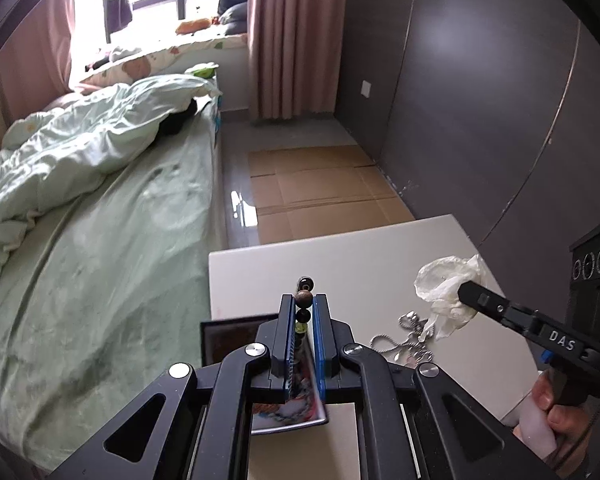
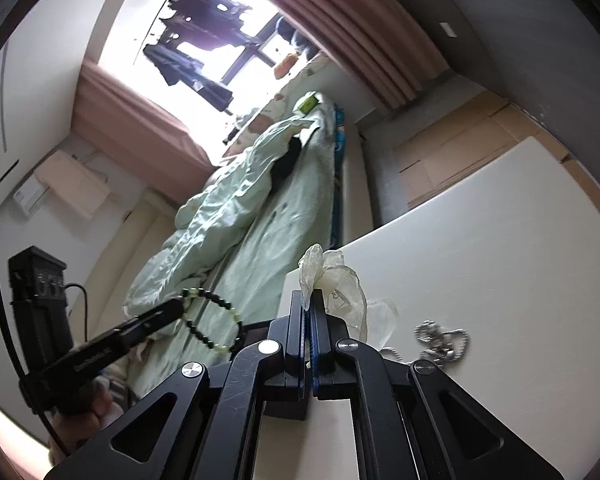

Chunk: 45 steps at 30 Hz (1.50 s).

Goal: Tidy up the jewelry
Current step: 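Carry the bracelet into the black box with the left gripper while the right holds the white flower, then open the right gripper to drop the white cloth flower into the box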

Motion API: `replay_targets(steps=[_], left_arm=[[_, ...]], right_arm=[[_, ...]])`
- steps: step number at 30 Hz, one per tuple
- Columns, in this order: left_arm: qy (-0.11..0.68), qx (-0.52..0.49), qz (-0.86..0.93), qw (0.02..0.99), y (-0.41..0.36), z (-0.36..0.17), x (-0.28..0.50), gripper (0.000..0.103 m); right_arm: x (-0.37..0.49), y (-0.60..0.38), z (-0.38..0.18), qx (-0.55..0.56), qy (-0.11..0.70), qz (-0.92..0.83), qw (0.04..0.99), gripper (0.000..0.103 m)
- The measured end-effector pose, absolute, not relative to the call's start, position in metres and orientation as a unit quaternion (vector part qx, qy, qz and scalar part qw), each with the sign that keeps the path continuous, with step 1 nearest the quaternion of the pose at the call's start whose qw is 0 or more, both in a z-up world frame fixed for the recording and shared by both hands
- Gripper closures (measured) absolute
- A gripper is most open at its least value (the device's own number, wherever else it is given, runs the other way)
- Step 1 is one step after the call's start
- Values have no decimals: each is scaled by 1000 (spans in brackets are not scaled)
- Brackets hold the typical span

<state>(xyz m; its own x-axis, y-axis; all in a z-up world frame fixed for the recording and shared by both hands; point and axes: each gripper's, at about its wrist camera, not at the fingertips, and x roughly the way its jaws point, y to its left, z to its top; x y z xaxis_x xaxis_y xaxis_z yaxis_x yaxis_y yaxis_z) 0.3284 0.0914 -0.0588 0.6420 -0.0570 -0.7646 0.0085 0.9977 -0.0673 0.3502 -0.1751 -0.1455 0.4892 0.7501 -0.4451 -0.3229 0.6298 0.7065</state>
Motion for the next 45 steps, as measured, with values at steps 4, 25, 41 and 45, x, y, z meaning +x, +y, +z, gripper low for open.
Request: replay_targets(steps=[4,25,41,45], left_arm=[[432,-34,-8,901,105,-73,326,94],[469,-140,11,872,171,-109,309,27],[433,-160,50,885,207,-87,273,27],[422,-159,38,892,198,-80,267,28]], right_arm=[[347,-158,-144,262,390,338,815,99],[338,-90,-144,228,408,391,793,99],[337,-33,-151,219,447,446,744,27],[335,-58,-147,239,432,428,757,27]])
